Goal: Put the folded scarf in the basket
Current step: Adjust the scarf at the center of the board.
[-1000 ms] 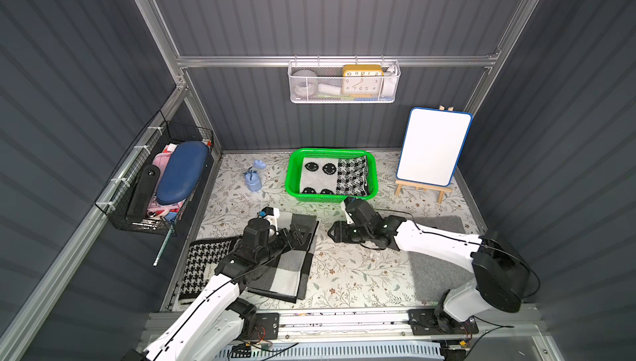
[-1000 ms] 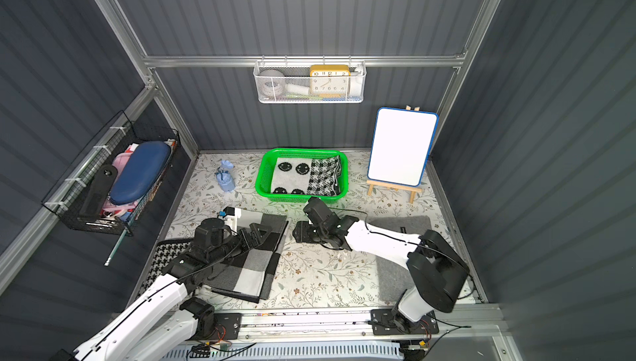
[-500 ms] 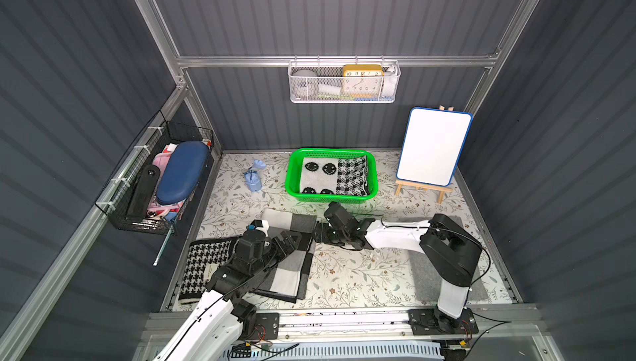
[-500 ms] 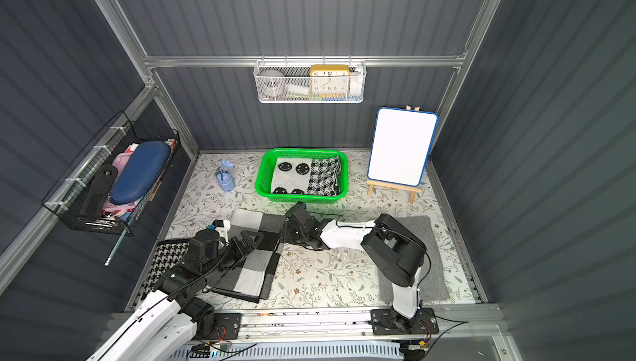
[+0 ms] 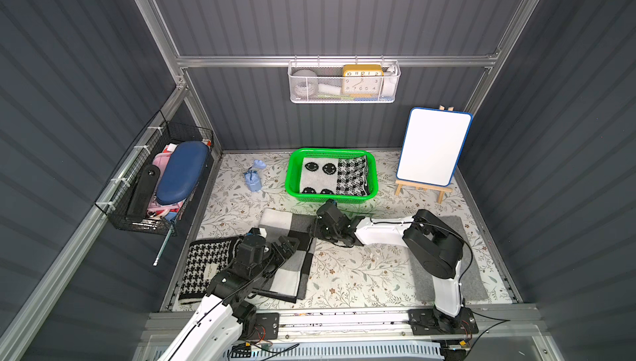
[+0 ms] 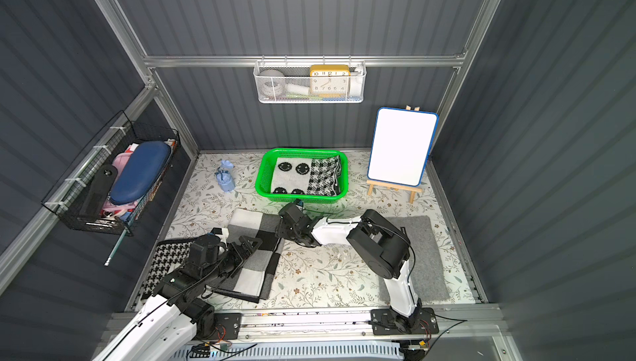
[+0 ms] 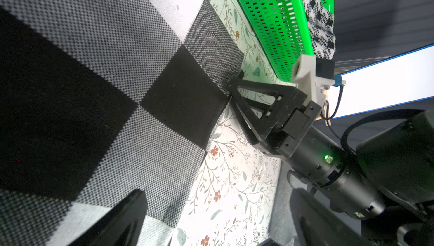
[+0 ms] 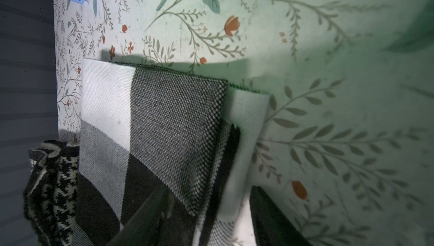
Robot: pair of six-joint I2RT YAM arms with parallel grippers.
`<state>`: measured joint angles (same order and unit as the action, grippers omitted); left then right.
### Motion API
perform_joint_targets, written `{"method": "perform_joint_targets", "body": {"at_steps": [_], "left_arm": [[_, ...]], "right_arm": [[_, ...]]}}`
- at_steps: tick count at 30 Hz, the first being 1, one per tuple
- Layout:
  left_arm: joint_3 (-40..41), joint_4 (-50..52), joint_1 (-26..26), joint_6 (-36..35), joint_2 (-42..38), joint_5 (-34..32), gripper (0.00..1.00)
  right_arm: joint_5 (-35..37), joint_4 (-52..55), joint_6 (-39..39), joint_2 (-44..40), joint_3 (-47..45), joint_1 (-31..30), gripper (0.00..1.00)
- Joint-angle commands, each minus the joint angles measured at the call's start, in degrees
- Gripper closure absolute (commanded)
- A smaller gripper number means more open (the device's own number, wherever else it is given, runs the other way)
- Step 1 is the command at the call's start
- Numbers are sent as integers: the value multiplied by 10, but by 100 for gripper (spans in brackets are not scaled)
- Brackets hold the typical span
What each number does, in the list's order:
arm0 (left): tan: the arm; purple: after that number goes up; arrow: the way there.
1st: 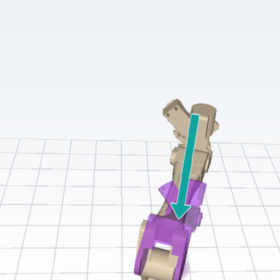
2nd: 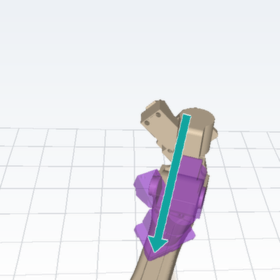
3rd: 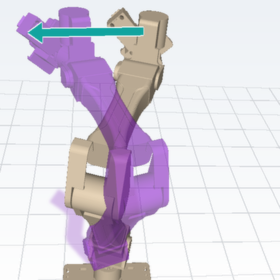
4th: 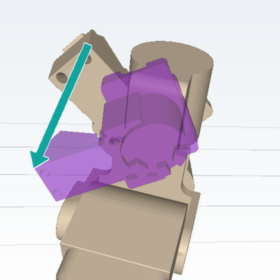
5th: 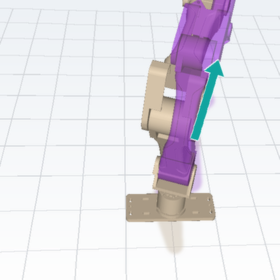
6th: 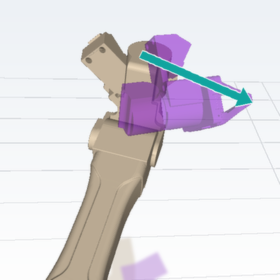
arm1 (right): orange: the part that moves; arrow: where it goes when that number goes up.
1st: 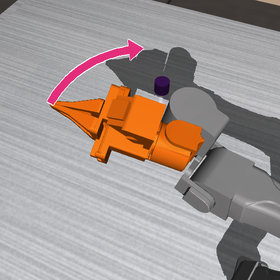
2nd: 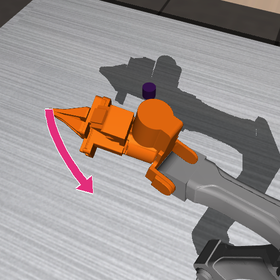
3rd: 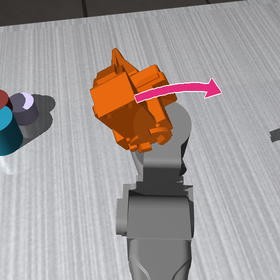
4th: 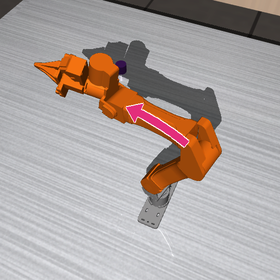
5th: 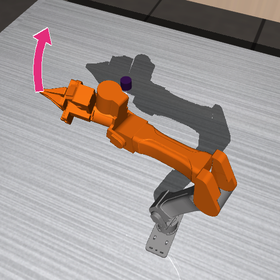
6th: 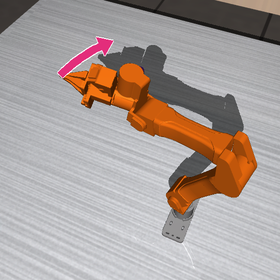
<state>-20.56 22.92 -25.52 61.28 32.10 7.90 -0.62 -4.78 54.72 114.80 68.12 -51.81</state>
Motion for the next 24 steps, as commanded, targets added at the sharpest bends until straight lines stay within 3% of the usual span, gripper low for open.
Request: {"method": "perform_joint_targets", "body": {"at_steps": [1, 4, 9, 16, 24], "left_arm": [[1, 18, -1, 8, 6, 8, 1], [0, 19, -1, 10, 7, 8, 1], [-3, 18, -1, 11, 7, 4, 1], [-12, -4, -1, 5, 18, 9, 1], [4, -82, -1, 8, 37, 8, 1]], "right_arm": [[10, 17, -8, 19, 28, -4, 46], [7, 17, -10, 25, 35, -7, 60], [8, 19, -11, 24, 31, -7, 98], [67, 41, -17, -71, -56, -7, 100], [186, 155, 40, -315, -284, -8, 100]]}}
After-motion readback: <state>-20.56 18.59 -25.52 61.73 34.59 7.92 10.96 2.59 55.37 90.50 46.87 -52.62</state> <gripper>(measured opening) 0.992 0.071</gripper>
